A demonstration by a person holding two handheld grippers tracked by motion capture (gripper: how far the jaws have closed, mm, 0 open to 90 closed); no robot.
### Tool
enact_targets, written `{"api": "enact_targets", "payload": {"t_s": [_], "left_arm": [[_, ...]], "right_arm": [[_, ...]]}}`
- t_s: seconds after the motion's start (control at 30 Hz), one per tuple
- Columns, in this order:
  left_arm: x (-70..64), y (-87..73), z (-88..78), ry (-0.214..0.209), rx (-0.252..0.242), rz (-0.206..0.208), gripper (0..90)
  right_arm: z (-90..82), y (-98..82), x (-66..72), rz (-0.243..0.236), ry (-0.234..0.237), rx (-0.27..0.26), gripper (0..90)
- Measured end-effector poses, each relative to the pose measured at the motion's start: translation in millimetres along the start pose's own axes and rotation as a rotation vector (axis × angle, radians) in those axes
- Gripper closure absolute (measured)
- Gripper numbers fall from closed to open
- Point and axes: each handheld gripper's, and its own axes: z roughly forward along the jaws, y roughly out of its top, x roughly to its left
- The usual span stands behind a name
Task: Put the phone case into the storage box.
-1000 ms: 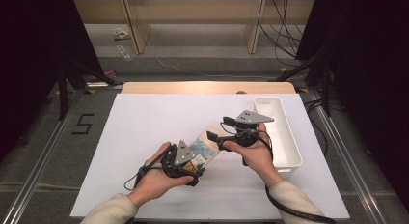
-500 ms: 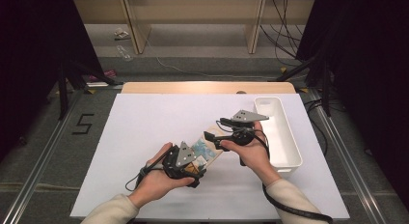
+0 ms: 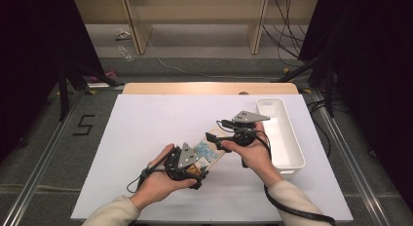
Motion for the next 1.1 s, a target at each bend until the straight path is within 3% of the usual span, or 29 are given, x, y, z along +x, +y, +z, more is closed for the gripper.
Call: {"api": "enact_targets", "payload": {"t_s": [1.1], "left_arm": [[0.2,0.5,-0.3,0.005,-0.001,0.008,11.9]], "right_arm": [[1.4,-2.3,-0.8,0.029,0.007,0.008,36.8]]}}
